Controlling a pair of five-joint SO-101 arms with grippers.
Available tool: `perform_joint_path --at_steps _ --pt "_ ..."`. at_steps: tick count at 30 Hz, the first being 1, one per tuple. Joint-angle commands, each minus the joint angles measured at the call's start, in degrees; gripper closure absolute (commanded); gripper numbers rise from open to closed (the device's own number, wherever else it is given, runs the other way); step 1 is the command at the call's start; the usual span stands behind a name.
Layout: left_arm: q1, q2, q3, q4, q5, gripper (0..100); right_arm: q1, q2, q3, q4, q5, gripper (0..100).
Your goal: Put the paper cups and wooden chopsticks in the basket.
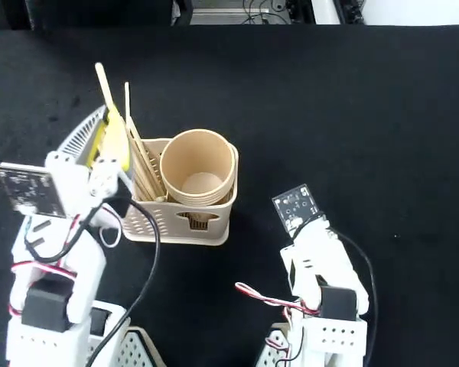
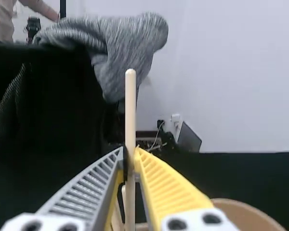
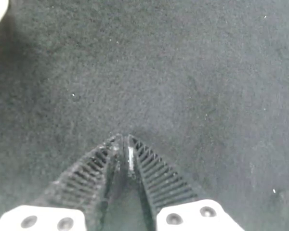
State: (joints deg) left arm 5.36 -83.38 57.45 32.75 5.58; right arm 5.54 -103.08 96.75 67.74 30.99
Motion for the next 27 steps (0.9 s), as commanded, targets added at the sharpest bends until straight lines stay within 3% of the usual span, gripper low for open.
perform_joint_path --at_steps 1,10,15,27 --pt "0.22 -4.66 5.41 -1.23 -0.18 97 -0.44 -4.00 -0.13 -0.26 0.44 98.5" --pt "-0.92 -21.89 23.43 -1.58 0.09 97 -0.44 -4.00 -0.13 -0.26 0.44 98.5" --pt "-4.97 -20.40 25.71 1.49 8.97 83 -0.44 -4.00 -0.13 -0.26 0.44 98.5" --pt "-6.81 -21.10 2.33 28.57 14.42 79 -0.53 -4.00 -0.13 -0.26 0.44 98.5"
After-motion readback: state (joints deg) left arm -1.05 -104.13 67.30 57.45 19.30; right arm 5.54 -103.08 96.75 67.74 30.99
